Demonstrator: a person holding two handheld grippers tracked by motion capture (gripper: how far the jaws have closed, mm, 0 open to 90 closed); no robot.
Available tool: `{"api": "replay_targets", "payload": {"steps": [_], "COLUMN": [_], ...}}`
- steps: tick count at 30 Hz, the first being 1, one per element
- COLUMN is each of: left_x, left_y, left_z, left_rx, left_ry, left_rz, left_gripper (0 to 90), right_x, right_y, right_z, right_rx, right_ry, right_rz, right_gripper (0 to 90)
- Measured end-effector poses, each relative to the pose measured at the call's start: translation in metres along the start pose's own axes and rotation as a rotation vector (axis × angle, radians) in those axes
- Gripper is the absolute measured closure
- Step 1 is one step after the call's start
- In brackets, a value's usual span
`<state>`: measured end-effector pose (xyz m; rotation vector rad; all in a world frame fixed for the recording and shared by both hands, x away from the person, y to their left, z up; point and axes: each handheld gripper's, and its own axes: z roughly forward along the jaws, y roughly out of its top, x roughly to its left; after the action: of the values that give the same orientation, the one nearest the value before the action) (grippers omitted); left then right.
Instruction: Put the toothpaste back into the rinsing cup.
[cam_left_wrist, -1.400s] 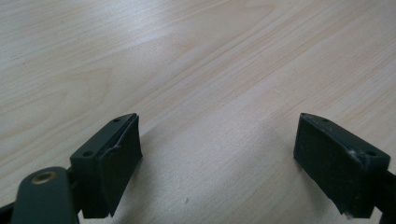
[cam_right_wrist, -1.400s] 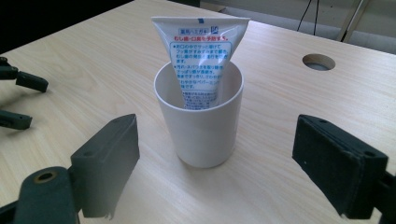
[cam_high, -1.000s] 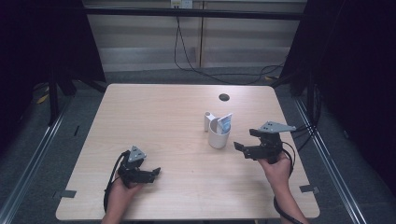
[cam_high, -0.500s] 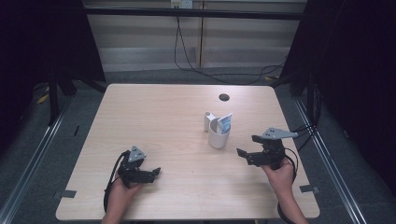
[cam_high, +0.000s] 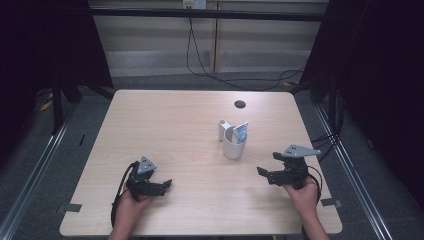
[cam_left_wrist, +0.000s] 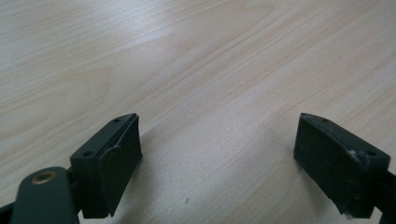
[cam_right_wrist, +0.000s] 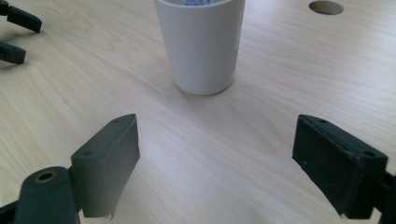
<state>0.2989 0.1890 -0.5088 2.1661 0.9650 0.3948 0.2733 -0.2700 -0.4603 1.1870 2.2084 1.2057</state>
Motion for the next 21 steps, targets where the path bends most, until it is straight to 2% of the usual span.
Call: {"api": "replay_targets", "payload": {"steps": [6, 21], "left_x": [0.0, 0.0], "left_y": [0.0, 0.0], "left_z": [0.0, 0.0], "left_rx": [0.0, 0.0], "left_ry": [0.0, 0.0], "left_rz": [0.0, 0.0], "left_gripper": [14.7, 14.7], "right_x": [0.001, -0.003], "right_y": [-0.007, -0.027], "right_z": [-0.001, -0.004], "right_rx": [0.006, 0.056], "right_ry": [-0.001, -0.013], "right_rz": [-0.018, -0.008], "right_gripper": [14.4, 14.4]}}
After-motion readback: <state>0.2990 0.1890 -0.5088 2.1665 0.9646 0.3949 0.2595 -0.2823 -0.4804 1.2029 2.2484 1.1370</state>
